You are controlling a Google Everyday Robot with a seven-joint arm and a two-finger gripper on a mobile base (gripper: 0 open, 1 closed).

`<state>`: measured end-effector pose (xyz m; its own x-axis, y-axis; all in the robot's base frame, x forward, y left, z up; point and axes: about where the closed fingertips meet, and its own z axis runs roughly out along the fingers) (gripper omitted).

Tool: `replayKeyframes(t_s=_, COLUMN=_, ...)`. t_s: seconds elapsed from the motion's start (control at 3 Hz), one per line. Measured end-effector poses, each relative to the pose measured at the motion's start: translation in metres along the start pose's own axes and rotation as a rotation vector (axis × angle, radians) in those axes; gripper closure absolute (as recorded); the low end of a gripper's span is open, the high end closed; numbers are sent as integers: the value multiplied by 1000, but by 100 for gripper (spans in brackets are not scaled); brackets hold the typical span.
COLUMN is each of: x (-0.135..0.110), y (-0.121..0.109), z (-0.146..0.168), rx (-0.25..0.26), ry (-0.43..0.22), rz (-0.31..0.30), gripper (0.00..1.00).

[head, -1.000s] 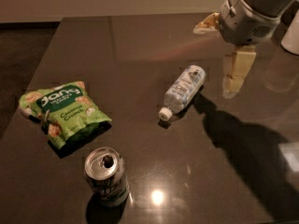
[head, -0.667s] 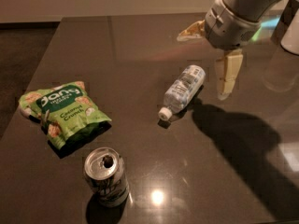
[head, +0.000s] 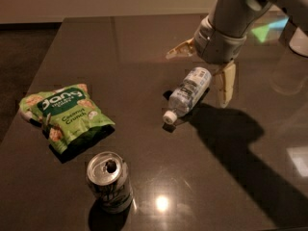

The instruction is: Place blue plastic bottle upright

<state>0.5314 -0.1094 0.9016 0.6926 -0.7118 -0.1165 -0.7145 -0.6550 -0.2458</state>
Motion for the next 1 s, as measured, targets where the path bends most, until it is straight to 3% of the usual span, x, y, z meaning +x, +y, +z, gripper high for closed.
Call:
replayKeyframes(t_s=0.33, x=-6, y=1, z=17, rx=-45, ry=22, rz=-106, gripper=0)
replayKeyframes(t_s=1.0, x=-12, y=6, z=41, rx=-163, ry=83, rz=-234, gripper=0)
